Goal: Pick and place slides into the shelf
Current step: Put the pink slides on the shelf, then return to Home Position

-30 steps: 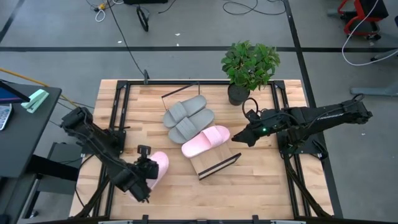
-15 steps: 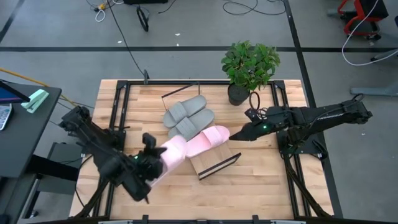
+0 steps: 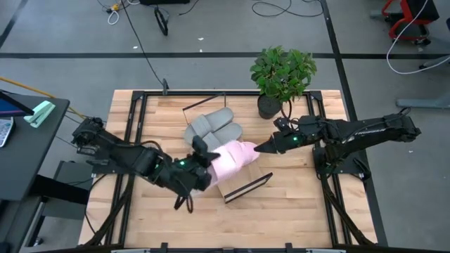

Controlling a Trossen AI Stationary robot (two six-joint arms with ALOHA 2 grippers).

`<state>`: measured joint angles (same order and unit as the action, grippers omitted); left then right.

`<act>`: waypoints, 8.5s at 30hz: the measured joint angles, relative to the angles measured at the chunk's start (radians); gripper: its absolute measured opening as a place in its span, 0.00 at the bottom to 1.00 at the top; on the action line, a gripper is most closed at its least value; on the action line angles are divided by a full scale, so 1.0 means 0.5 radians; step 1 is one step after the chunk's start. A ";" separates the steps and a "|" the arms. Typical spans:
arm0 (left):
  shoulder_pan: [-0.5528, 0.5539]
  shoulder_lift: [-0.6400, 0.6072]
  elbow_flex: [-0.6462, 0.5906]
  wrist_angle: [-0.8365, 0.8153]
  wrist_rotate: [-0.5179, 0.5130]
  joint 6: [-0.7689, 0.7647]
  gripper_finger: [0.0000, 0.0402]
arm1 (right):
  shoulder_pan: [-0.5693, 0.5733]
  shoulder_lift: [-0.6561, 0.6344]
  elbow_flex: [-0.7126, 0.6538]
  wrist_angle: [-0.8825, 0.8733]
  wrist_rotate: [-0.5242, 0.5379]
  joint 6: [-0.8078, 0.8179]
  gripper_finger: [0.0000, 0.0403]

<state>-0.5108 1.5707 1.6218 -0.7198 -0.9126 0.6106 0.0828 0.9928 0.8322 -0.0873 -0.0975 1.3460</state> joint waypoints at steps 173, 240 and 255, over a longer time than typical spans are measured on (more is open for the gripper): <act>0.664 -0.019 0.000 0.565 -0.074 -0.363 0.18 | 0.182 0.341 -0.520 -0.394 0.335 0.072 0.11; 0.681 -0.019 0.001 0.123 0.176 -0.968 0.15 | 0.093 -0.481 -0.146 -1.640 0.314 -0.443 0.31; 0.638 -0.034 -0.347 0.513 0.220 -1.394 0.01 | 0.093 -0.382 0.161 -1.551 0.484 -1.584 0.01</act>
<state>-0.1918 1.5539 1.4483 -0.4634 -0.8027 -0.0863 0.1295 0.8017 0.9128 -0.8629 0.1445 0.5540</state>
